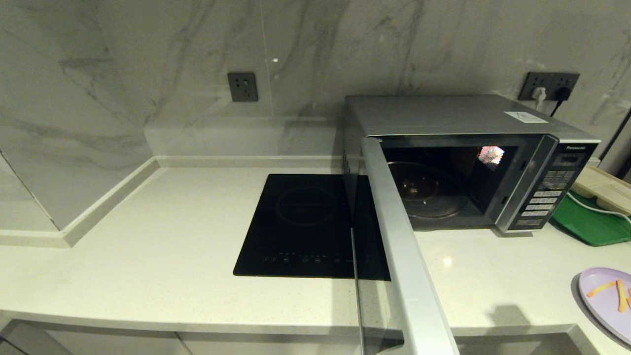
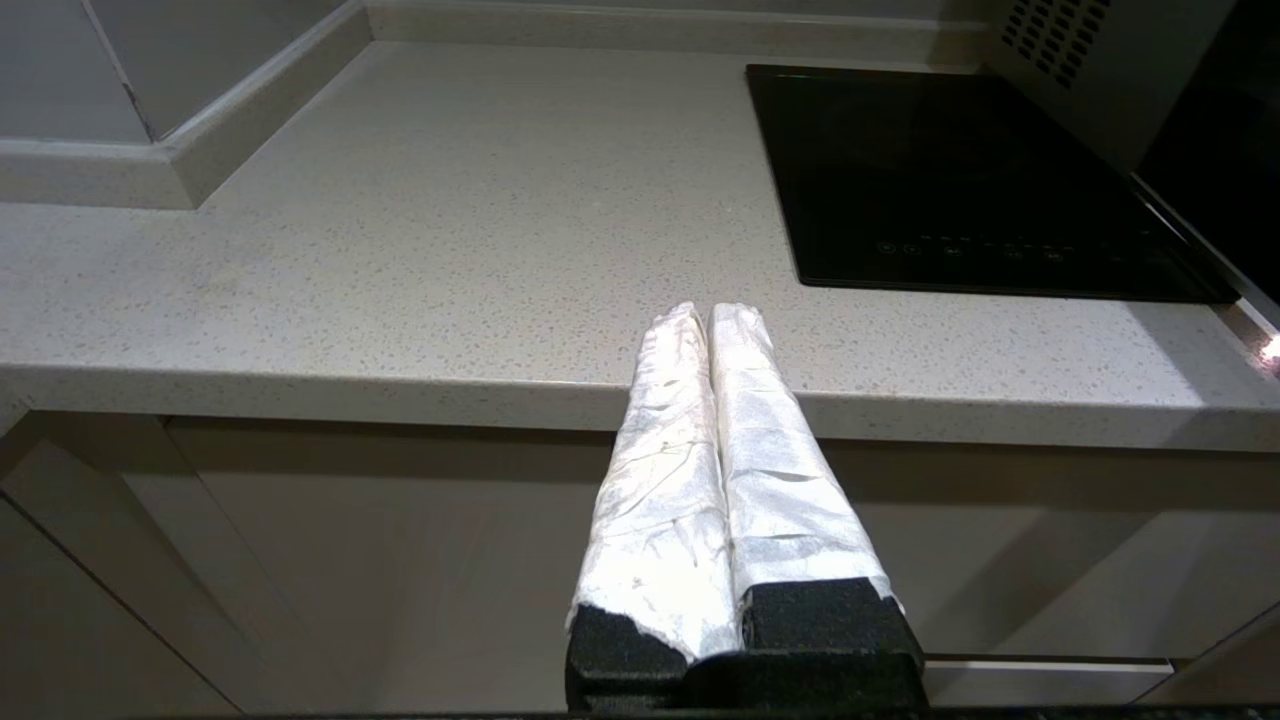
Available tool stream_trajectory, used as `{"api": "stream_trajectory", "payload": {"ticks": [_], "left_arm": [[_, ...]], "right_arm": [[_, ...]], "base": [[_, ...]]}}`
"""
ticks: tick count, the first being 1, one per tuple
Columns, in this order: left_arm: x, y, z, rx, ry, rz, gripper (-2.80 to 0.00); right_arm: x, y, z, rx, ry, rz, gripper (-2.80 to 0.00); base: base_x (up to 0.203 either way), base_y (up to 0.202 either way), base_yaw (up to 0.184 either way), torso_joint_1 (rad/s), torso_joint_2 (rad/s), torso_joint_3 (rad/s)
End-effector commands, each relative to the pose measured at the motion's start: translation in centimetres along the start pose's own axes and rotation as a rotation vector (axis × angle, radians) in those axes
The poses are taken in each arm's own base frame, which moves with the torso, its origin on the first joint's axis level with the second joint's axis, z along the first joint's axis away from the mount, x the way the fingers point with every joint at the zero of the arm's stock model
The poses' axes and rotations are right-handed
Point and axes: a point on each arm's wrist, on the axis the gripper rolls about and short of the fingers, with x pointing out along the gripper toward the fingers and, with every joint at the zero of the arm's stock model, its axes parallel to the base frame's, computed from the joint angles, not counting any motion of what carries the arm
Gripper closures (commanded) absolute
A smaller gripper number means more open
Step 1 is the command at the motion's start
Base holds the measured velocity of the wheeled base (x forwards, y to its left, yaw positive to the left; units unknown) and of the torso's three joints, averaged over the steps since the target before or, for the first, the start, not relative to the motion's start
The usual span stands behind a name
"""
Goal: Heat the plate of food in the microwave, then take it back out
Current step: Close the microwave oven
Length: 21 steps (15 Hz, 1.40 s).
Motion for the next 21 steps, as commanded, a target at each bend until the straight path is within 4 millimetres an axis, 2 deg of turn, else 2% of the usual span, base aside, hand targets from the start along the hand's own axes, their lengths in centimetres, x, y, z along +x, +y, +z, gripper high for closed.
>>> {"api": "stream_trajectory", "payload": {"ticks": [1,3,4,5,7,9,11,13,16,21], "left_arm": [[0.0,0.0,0.0,-0.001,0.000,0.000,0.00],[0.0,0.0,0.0,-0.001,0.000,0.000,0.00],[0.0,0.0,0.0,-0.001,0.000,0.000,0.00],[0.0,0.0,0.0,-0.001,0.000,0.000,0.00],[0.0,0.0,0.0,-0.001,0.001,0.000,0.00],[0.0,0.0,0.0,-0.001,0.000,0.000,0.00],[0.0,0.0,0.0,-0.001,0.000,0.000,0.00],[0.0,0.0,0.0,-0.001,0.000,0.000,0.00],[0.0,0.0,0.0,-0.001,0.000,0.000,0.00],[0.0,0.0,0.0,-0.001,0.000,0.000,0.00]], "right_arm": [[2.8,2.1,2.2,-0.076,0.050,-0.017,0.00],[4.6,4.8,2.7,-0.155,0.032,-0.063,0.00],[6.1,6.5,3.0,-0.191,0.012,-0.097,0.00],[7.8,8.5,3.4,-0.209,-0.023,-0.096,0.00],[9.2,11.7,3.9,-0.212,-0.106,-0.018,0.00],[10.7,14.7,3.1,-0.266,-0.103,0.040,0.00],[13.1,17.9,2.5,-0.296,-0.126,0.042,0.00],[14.3,20.4,1.2,-0.336,-0.123,0.077,0.00],[14.9,22.7,-0.6,-0.390,-0.097,0.120,0.00],[15.7,23.9,-1.8,-0.423,-0.067,0.126,0.00]], "base": [[0.000,0.000,0.000,0.000,0.00,0.000],[0.000,0.000,0.000,0.000,0.00,0.000],[0.000,0.000,0.000,0.000,0.00,0.000],[0.000,0.000,0.000,0.000,0.00,0.000],[0.000,0.000,0.000,0.000,0.00,0.000],[0.000,0.000,0.000,0.000,0.00,0.000],[0.000,0.000,0.000,0.000,0.00,0.000],[0.000,0.000,0.000,0.000,0.00,0.000],[0.000,0.000,0.000,0.000,0.00,0.000],[0.000,0.000,0.000,0.000,0.00,0.000]]}}
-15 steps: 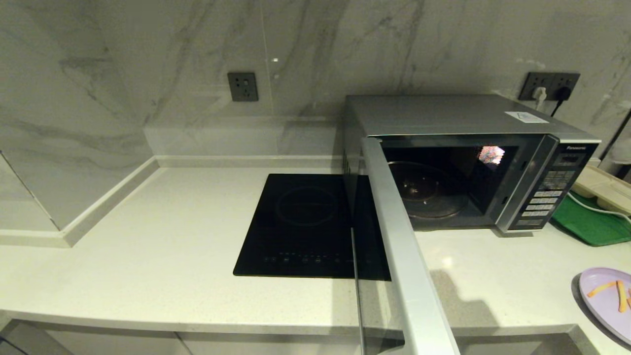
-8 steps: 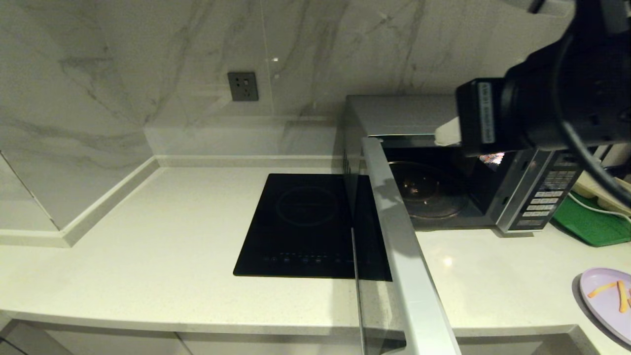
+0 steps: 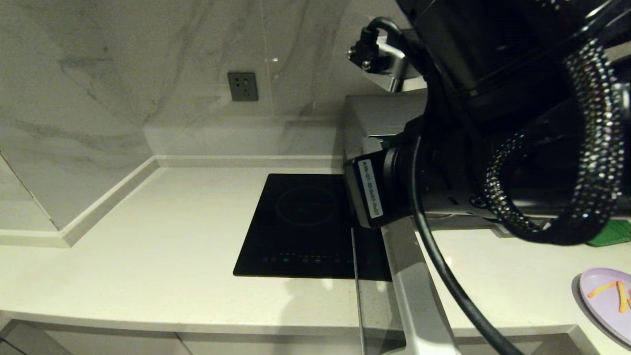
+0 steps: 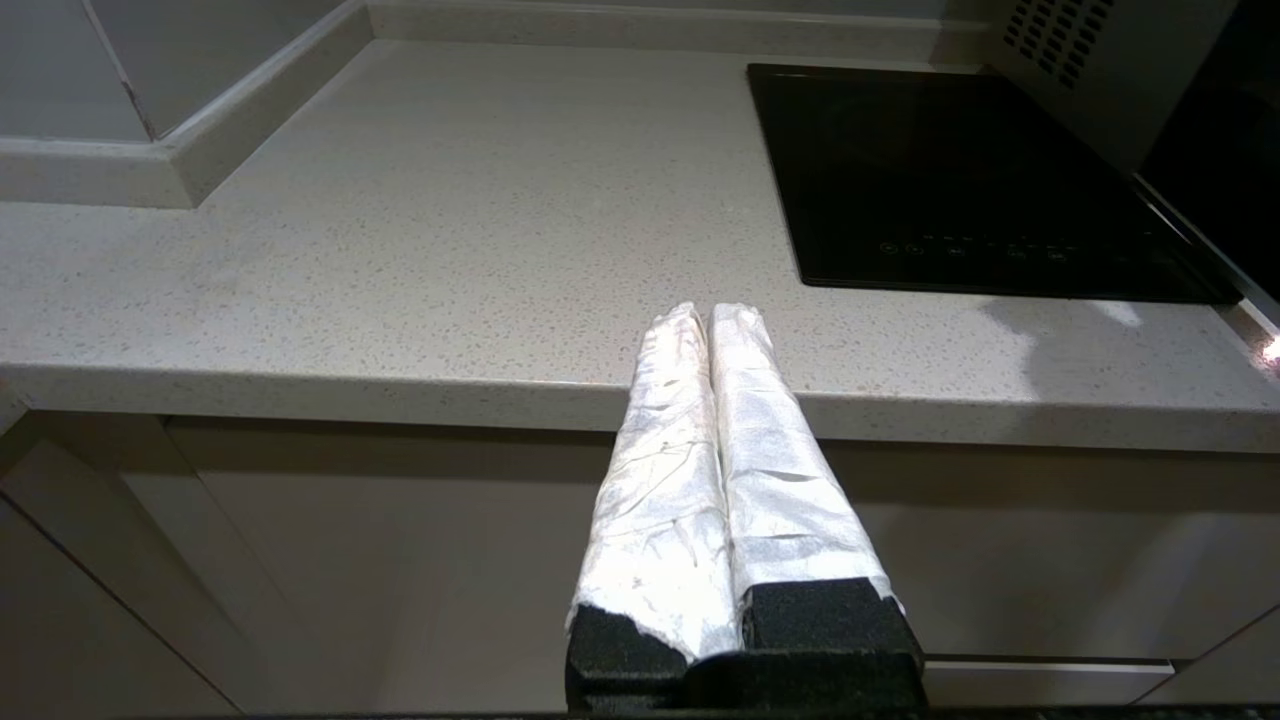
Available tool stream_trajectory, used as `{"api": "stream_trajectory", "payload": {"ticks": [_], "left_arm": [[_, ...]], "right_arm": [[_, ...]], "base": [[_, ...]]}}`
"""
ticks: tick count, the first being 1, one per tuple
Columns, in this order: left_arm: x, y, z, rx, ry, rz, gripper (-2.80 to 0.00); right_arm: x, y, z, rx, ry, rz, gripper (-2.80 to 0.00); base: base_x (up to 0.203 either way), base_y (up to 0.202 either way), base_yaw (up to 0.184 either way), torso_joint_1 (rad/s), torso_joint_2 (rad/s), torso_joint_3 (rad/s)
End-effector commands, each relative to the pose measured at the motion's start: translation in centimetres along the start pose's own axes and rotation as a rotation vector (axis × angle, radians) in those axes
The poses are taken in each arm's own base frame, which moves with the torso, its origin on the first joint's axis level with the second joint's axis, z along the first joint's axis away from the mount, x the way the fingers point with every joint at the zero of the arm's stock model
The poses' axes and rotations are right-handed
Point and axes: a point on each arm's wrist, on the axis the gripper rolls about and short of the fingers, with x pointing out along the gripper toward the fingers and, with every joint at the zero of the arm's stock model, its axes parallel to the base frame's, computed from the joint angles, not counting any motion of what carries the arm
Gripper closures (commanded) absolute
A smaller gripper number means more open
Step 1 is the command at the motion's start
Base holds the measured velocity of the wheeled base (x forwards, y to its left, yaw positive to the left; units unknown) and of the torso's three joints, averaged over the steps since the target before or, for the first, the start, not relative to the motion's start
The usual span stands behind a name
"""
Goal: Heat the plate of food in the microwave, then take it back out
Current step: Close the microwave oven
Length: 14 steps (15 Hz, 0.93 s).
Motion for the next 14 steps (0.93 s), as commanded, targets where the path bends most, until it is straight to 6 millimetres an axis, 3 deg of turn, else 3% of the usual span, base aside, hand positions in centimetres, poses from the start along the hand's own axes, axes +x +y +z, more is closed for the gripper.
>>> {"api": "stream_trajectory", "payload": {"ticks": [1,9,14], "left_arm": [[0.0,0.0,0.0,-0.001,0.000,0.001,0.00],[0.0,0.0,0.0,-0.001,0.000,0.001,0.00],[0.0,0.0,0.0,-0.001,0.000,0.001,0.00]], "right_arm": [[1.3,0.7,-0.6,-0.017,0.036,-0.013,0.00],[1.6,0.2,-2.1,0.075,0.160,-0.081,0.00],[1.4,-1.8,-2.0,0.176,0.186,-0.158,0.00]], "base": [[0.000,0.000,0.000,0.000,0.00,0.000],[0.000,0.000,0.000,0.000,0.00,0.000],[0.000,0.000,0.000,0.000,0.00,0.000]]}}
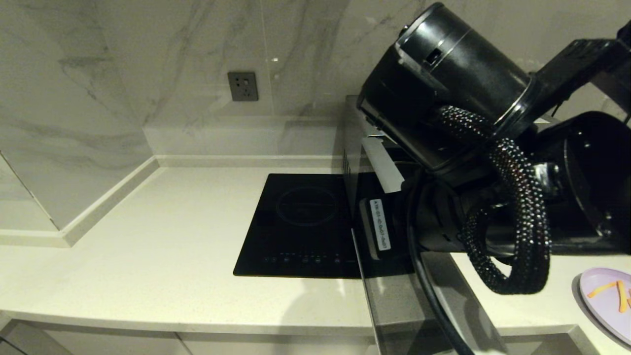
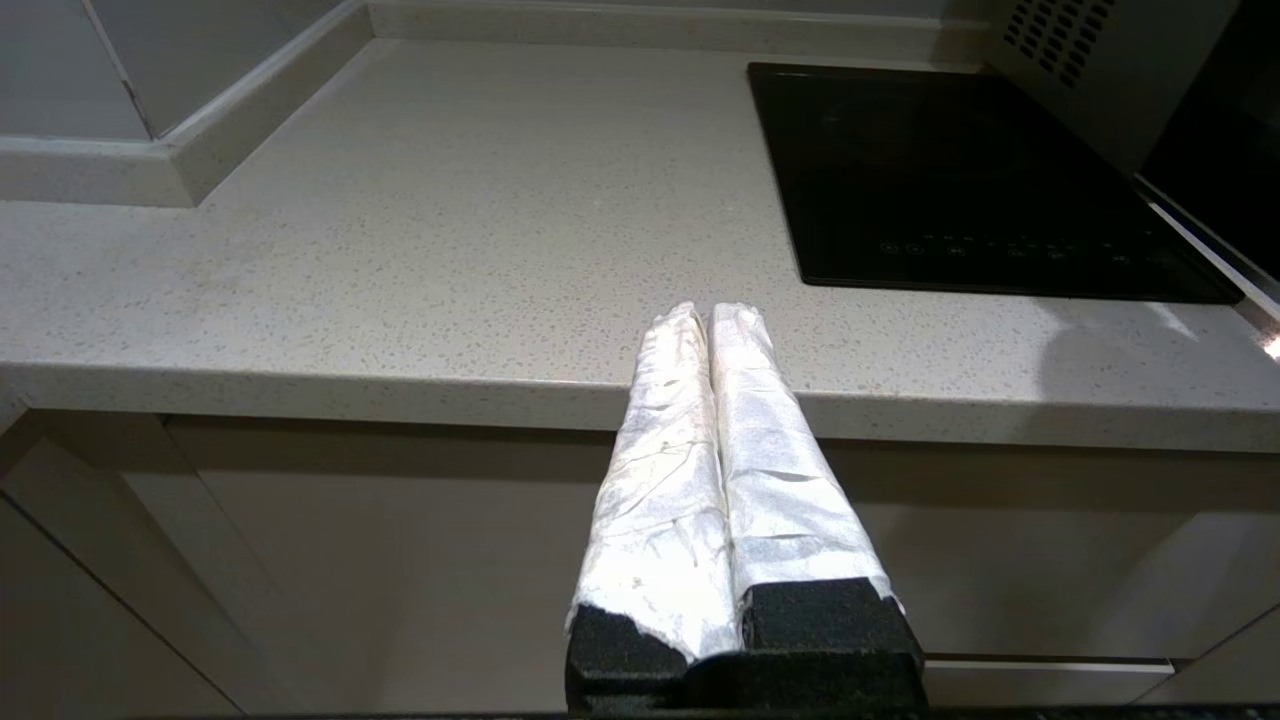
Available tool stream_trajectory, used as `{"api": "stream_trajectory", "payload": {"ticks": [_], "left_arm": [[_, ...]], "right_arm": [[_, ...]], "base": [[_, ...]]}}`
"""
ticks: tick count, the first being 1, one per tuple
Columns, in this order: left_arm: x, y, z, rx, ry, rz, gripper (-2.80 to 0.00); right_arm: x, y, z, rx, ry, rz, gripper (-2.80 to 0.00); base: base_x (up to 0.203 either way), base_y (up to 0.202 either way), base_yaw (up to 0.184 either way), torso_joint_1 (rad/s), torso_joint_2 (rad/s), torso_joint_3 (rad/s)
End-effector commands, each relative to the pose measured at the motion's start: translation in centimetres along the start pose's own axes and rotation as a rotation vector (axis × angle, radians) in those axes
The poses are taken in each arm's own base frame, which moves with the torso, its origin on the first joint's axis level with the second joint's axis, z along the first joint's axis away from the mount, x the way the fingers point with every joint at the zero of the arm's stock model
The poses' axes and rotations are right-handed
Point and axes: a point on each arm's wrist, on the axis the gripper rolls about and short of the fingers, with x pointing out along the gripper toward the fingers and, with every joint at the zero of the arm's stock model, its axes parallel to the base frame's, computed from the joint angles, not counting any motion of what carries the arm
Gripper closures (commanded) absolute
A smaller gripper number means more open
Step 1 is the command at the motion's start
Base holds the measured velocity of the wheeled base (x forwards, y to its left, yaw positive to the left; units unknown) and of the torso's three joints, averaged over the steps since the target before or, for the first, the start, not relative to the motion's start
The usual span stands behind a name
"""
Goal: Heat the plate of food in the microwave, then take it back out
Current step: Close the microwave oven
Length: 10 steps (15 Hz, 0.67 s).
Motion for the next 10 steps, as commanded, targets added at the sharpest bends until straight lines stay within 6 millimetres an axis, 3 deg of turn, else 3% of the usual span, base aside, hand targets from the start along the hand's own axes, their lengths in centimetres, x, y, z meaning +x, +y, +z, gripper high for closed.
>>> {"api": "stream_trajectory", "payload": {"ticks": [1,7,10], "left_arm": [[0.0,0.0,0.0,-0.001,0.000,0.000,0.00],[0.0,0.0,0.0,-0.001,-0.001,0.000,0.00],[0.0,0.0,0.0,-0.001,-0.001,0.000,0.00]], "right_arm": [[-0.2,-1.6,0.7,0.057,-0.011,-0.034,0.00],[0.4,-9.3,4.1,0.313,-0.152,-0.322,0.00],[-1.5,-13.3,4.5,0.500,-0.228,-0.407,0.00]], "base": [[0.000,0.000,0.000,0.000,0.00,0.000],[0.000,0.000,0.000,0.000,0.00,0.000],[0.000,0.000,0.000,0.000,0.00,0.000]]}}
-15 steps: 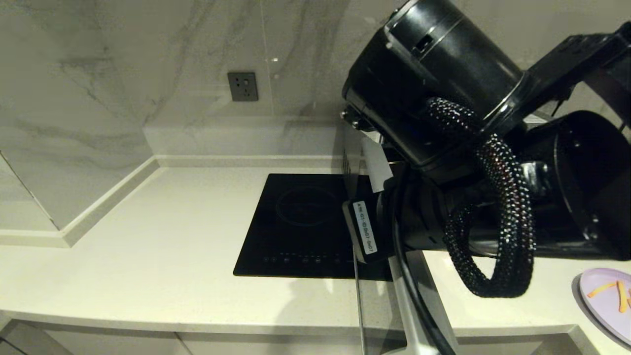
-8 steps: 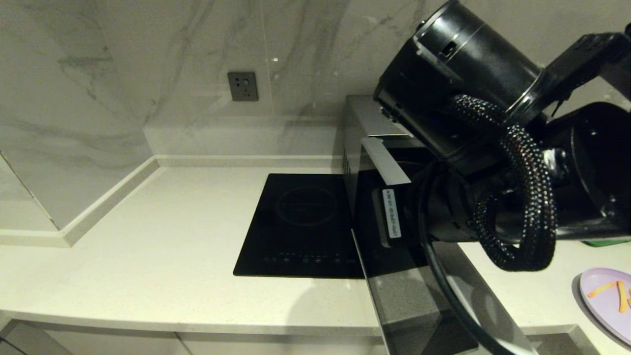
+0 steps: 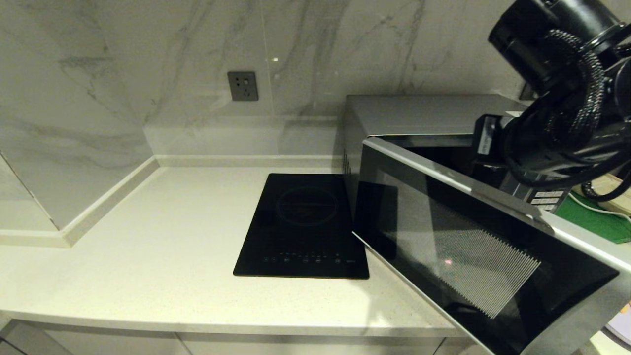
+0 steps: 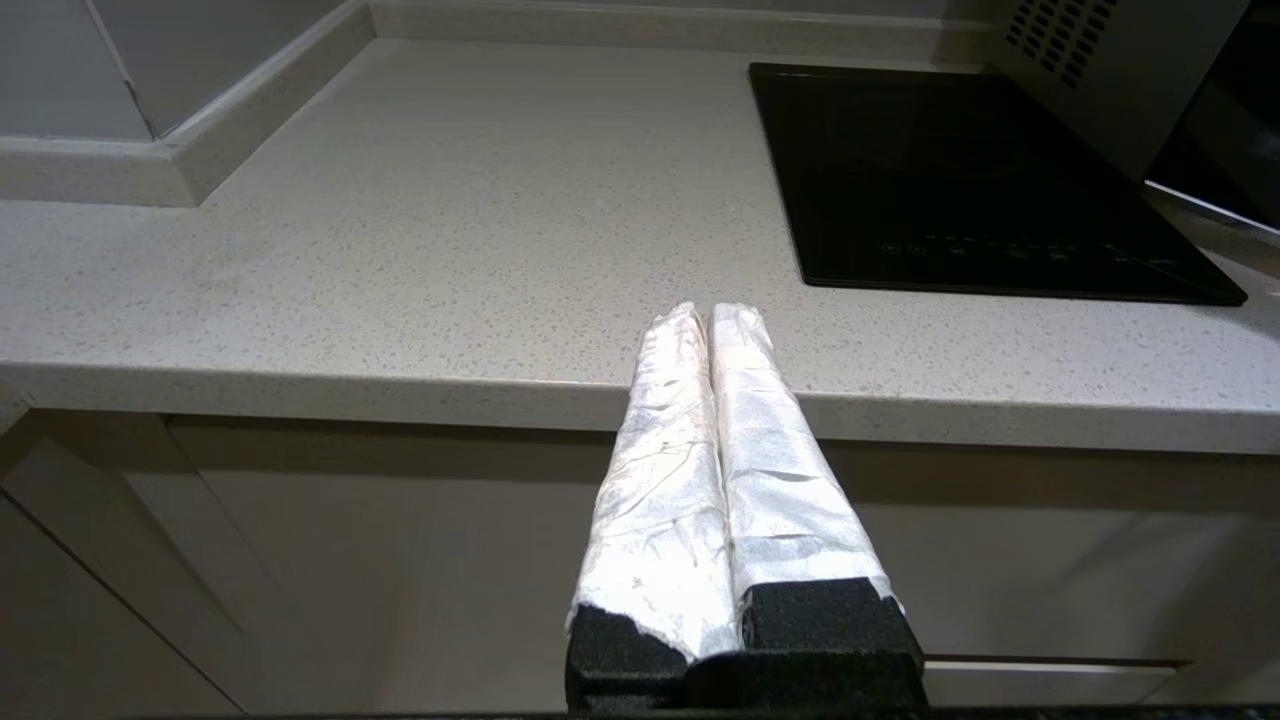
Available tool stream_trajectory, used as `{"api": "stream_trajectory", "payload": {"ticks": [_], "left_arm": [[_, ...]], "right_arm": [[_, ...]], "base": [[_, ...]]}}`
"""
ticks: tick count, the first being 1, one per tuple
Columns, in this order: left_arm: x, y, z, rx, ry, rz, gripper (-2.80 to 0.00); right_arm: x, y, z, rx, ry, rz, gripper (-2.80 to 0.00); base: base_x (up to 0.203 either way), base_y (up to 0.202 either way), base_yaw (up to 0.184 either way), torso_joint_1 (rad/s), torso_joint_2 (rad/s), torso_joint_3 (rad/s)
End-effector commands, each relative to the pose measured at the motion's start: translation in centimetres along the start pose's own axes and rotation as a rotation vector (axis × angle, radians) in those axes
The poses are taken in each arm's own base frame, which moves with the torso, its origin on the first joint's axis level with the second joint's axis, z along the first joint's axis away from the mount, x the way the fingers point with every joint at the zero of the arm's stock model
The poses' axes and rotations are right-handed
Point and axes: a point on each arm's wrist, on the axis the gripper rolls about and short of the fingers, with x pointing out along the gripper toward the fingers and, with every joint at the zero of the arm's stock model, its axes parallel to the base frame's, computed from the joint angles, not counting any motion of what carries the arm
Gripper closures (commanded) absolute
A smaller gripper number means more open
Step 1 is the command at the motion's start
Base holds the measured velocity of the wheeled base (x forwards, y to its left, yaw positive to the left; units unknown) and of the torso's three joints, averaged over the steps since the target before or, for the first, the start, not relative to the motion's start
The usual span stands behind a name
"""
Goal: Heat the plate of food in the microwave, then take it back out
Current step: Close the microwave oven
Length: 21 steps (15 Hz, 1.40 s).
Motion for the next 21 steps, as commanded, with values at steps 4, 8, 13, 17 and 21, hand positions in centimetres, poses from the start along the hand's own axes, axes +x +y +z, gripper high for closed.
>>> {"api": "stream_trajectory", "payload": {"ticks": [4,8,13,17,21], "left_arm": [[0.0,0.0,0.0,0.000,0.000,0.000,0.00],[0.0,0.0,0.0,0.000,0.000,0.000,0.00],[0.0,0.0,0.0,0.000,0.000,0.000,0.00],[0.0,0.0,0.0,0.000,0.000,0.000,0.00],[0.0,0.0,0.0,0.000,0.000,0.000,0.00]], "right_arm": [[-0.6,-4.5,-0.6,0.091,0.020,-0.075,0.00],[0.7,-6.2,-1.3,0.164,0.048,-0.130,0.00],[7.3,-10.5,1.6,0.341,0.020,-0.331,0.00],[13.5,-13.3,4.9,0.389,0.057,-0.265,0.00],[15.8,-14.6,6.3,0.419,0.050,-0.273,0.00]], "base": [[0.000,0.000,0.000,0.000,0.00,0.000],[0.000,0.000,0.000,0.000,0.00,0.000],[0.000,0.000,0.000,0.000,0.00,0.000],[0.000,0.000,0.000,0.000,0.00,0.000],[0.000,0.000,0.000,0.000,0.00,0.000]]}}
